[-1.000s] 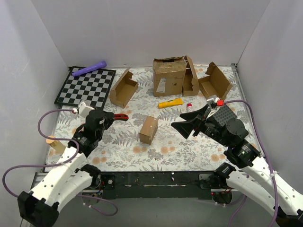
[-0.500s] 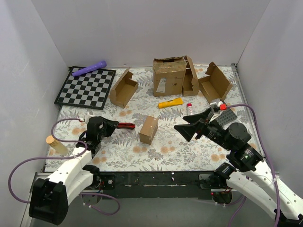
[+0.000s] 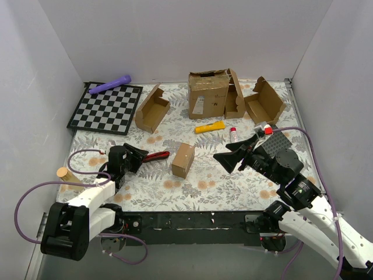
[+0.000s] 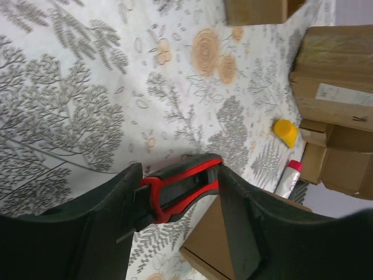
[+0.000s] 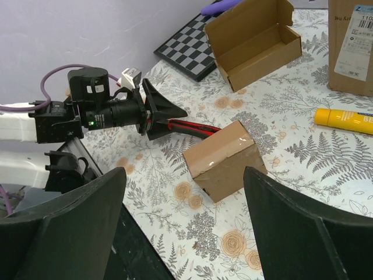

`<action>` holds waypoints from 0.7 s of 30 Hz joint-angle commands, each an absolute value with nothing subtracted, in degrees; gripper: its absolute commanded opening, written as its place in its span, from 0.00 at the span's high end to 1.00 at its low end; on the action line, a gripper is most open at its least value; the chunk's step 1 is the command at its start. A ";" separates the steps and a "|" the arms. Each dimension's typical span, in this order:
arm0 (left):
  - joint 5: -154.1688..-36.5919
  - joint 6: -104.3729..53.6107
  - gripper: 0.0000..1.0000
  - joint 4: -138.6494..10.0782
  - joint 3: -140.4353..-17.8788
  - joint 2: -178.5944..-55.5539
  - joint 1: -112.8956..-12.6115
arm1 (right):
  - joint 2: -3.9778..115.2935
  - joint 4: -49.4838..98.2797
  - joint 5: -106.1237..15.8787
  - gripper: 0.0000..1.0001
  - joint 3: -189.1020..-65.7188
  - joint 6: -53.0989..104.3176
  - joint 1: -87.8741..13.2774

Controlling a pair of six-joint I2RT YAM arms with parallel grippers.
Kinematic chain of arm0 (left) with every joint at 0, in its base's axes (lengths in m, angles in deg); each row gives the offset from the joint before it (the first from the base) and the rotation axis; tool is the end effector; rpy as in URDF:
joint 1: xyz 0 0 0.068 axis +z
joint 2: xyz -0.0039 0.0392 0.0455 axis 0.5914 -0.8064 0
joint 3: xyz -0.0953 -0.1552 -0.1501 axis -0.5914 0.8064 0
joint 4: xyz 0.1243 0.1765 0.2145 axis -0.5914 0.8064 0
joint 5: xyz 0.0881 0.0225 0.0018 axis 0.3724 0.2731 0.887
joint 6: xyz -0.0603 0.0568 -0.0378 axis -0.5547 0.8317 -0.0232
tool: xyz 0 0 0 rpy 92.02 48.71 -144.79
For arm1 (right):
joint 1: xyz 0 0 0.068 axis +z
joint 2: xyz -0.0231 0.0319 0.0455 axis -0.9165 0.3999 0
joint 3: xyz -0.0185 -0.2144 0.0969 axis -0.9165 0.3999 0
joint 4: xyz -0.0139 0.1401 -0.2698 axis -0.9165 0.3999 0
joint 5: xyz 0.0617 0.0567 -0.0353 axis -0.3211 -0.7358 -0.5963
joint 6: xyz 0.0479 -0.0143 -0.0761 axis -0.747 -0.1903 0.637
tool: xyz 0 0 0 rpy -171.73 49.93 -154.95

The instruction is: Unpack the express box

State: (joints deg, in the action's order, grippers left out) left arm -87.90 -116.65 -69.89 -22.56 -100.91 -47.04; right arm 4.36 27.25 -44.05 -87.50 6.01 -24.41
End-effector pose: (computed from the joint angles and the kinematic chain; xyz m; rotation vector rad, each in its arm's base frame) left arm 0.2767 -0.0539 0.0591 -1.7456 1.6954 -1.0477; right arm 0.1880 0.1820 0.3221 -0.3156 1.5897 1.0270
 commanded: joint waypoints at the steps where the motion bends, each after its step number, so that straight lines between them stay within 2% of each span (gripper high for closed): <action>1: -90.19 -115.49 0.43 -69.13 -20.79 -100.82 -45.57 | 5.16 26.44 -42.67 0.12 -87.46 7.90 -24.24; 6: -91.25 -114.00 0.29 -65.97 -20.96 -96.97 -43.90 | 5.87 26.53 -42.58 0.12 -87.72 8.34 -24.24; 10: -90.37 -110.76 0.16 -57.90 -23.68 -92.21 -42.94 | 6.04 26.53 -42.49 0.12 -87.37 8.52 -24.32; 21: -92.39 -109.07 0.12 -48.65 -27.12 -87.55 -42.32 | 5.25 27.49 -42.40 0.12 -87.02 8.78 -24.32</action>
